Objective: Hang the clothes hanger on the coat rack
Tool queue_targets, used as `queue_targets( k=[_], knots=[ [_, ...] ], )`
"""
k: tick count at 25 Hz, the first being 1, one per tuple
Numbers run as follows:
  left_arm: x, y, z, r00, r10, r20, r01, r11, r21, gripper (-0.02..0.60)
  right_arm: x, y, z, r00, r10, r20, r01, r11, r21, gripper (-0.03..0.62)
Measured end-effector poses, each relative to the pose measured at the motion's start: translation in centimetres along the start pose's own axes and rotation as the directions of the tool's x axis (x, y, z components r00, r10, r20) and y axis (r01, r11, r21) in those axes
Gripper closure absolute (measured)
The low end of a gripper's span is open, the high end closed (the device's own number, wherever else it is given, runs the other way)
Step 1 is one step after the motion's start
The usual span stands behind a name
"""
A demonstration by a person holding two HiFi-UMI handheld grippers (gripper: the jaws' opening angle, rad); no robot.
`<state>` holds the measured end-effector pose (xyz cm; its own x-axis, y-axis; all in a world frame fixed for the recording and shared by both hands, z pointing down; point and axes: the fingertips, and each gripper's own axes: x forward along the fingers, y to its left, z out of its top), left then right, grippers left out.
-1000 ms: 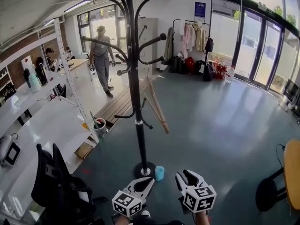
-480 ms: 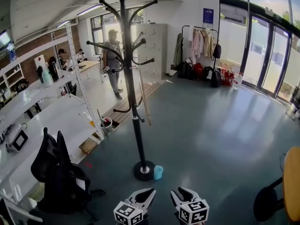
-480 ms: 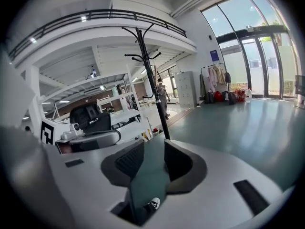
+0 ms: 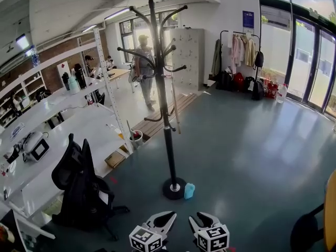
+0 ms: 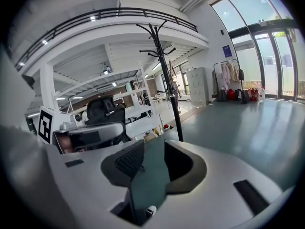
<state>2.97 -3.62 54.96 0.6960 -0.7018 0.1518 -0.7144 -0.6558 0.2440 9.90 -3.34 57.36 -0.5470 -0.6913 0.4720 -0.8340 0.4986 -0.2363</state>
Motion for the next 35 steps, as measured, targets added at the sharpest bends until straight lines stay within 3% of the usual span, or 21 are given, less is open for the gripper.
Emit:
queue_targets(
  k=[11,20,28,35],
  knots=[
    [-3.5,-0.5,-0.4,0.998,-0.053,-0.023,0.053,0.998,0.017,0.575,-0.2,2.9,-0.9,0.999,-0.051,0.008,0.051,0.998,0.033,0.484],
    [-6.2,2.7,-0.3,0.999,-0.047,-0.006,0.047,0.999,-0.004,0.575,0.8,5.2,-1.8,0.992,-0.126,-0.012,0.126,0.991,0.036,0.579],
    [-7.1,3.4,0.3,0.997,-0.081,-0.008,0.081,0.997,-0.011,0.575,0.6,6.0,-1.4,0.985,-0.169,-0.021,0.170,0.984,0.044,0.585],
    [-8.0,5.1,0.4,0.997,-0.082,0.001,0.082,0.997,-0.012,0.575,2.3,7.6,-1.3,0.987,-0.160,-0.031,0.161,0.987,0.024,0.585]
  ],
)
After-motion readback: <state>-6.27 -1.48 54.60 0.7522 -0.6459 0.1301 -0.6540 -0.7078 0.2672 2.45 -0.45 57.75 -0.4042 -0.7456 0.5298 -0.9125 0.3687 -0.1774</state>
